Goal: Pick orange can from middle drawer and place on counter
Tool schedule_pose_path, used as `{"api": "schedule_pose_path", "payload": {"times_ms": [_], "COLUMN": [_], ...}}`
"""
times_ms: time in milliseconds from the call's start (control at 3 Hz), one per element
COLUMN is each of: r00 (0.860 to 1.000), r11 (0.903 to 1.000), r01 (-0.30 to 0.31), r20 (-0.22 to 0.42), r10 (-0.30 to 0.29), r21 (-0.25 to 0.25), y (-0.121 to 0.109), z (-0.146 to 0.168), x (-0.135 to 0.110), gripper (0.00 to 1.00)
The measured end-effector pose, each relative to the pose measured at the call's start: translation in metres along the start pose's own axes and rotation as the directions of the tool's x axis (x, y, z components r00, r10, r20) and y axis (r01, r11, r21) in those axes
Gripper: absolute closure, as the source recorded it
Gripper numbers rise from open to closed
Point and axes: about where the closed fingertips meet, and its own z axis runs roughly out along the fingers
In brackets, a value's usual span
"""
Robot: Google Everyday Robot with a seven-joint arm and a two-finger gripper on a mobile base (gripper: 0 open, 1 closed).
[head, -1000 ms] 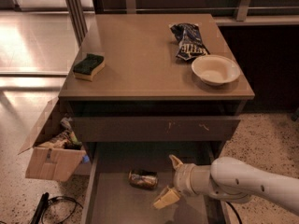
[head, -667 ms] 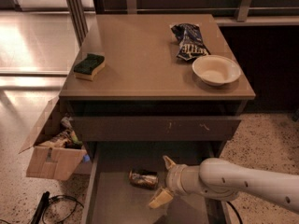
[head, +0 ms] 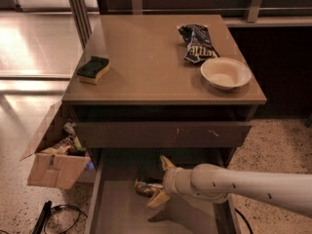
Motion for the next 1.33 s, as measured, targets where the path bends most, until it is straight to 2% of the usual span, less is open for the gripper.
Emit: {"api": "schedule_pose_path", "payload": {"times_ms": [333, 667, 1000, 1333], "r00": [1.0, 0.998, 0.99, 0.983], "r11": [0.9998, 0.9953, 0.9792, 0.9693], "r01": [0.0, -0.059, -0.139, -0.177], "r20": [0.005, -0.006, -0.037, -0.068], "r10": [0.0, 0.059, 0.135, 0.168], "r21": [-0.02, -0.076, -0.148, -0.171], "y": [-0.003, -0.001, 0.003, 0.01], "z": [0.021, 0.041, 0.063, 0.074], "x": [0.012, 0.025, 0.045, 0.062], "gripper": [0.0, 0.0, 0.0, 0.0]}}
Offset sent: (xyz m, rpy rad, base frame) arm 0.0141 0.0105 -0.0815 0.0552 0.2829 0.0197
